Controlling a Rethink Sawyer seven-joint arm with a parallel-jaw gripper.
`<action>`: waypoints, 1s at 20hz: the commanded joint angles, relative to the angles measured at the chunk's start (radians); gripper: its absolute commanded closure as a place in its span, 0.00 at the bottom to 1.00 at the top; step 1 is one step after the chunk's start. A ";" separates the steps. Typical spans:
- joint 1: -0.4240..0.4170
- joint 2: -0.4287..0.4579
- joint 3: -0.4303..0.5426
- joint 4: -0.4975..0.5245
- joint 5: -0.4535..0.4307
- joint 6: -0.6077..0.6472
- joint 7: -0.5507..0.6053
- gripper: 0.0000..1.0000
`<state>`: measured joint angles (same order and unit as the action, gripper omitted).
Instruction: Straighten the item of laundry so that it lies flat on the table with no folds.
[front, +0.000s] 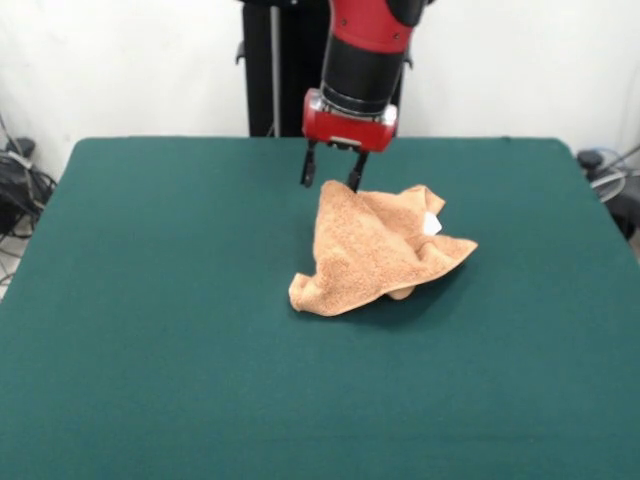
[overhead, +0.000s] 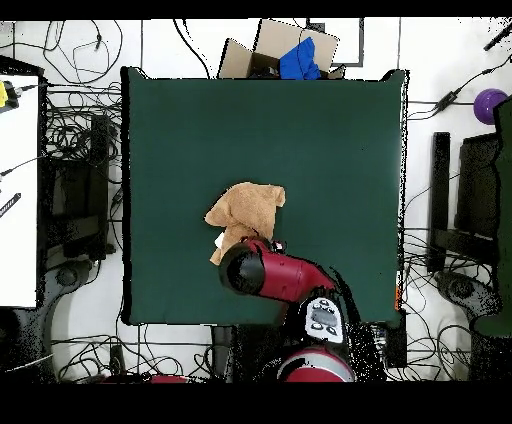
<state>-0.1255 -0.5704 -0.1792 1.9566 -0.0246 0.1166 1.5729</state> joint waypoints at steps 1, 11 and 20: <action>0.053 -0.024 0.005 -0.137 0.079 0.196 0.181 0.00; 0.057 -0.076 0.005 -0.179 0.072 0.344 0.186 0.00; 0.068 -0.029 0.018 -0.235 0.083 0.323 0.216 0.00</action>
<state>-0.0748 -0.6488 -0.1877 1.7903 0.0077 0.3900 1.5729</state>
